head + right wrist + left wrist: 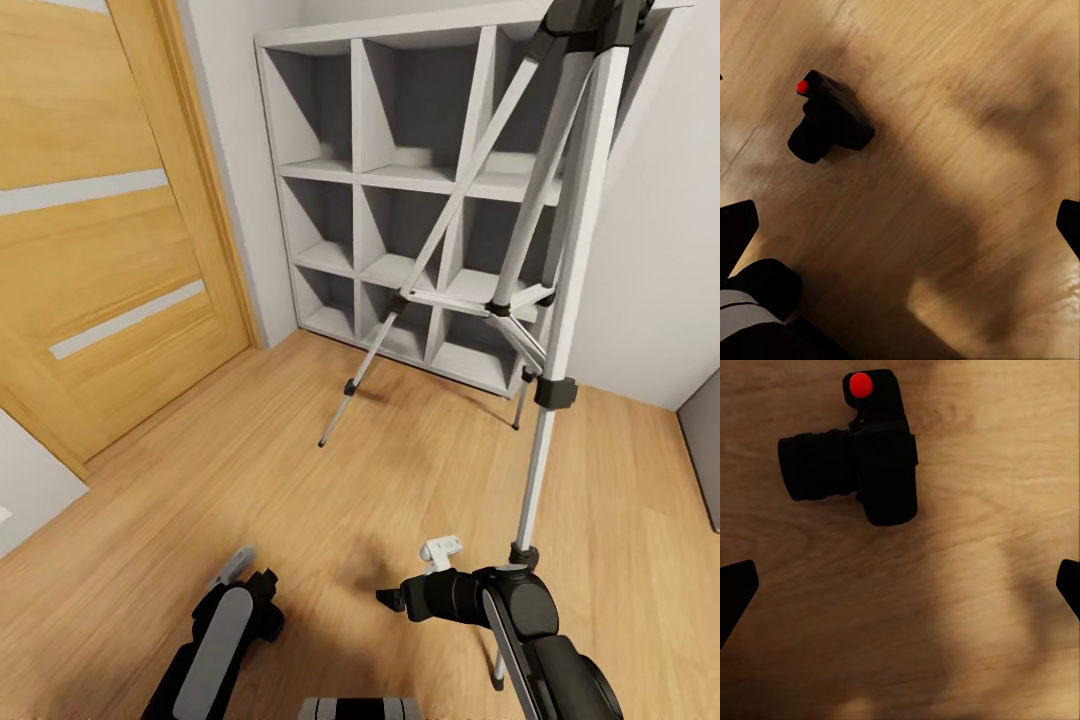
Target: Attach the digital camera to the camera tripod in the bedroom.
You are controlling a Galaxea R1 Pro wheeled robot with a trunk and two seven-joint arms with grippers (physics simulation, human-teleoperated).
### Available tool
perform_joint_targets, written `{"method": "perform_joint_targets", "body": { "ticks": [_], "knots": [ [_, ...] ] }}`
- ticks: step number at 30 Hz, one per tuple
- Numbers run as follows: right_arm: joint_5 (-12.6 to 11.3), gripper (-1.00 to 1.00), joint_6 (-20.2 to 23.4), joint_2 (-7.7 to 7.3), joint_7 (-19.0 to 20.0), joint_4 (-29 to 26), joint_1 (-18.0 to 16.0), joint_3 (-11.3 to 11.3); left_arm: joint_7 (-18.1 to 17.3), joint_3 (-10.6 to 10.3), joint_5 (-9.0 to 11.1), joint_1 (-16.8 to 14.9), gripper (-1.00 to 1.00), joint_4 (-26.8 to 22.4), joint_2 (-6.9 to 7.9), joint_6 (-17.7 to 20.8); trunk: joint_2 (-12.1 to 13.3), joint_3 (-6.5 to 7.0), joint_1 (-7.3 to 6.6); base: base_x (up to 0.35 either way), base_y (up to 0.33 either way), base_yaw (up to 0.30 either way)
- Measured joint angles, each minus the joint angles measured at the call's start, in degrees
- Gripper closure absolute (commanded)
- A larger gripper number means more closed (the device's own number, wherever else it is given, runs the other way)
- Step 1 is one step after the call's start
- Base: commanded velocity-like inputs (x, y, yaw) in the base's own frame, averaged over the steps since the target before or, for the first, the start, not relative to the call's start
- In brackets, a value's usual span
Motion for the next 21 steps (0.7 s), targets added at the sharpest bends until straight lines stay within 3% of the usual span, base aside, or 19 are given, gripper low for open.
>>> {"method": "perform_joint_targets", "body": {
  "ticks": [21],
  "knots": [
    [-0.1,-1.0,0.0,0.0,0.1,0.0,0.0,0.0,-0.2,0.0,0.1,0.0,-1.0,0.0,-0.02,0.0,-0.3,-4.66,0.54,0.0,0.0,0.0]
  ]
}}
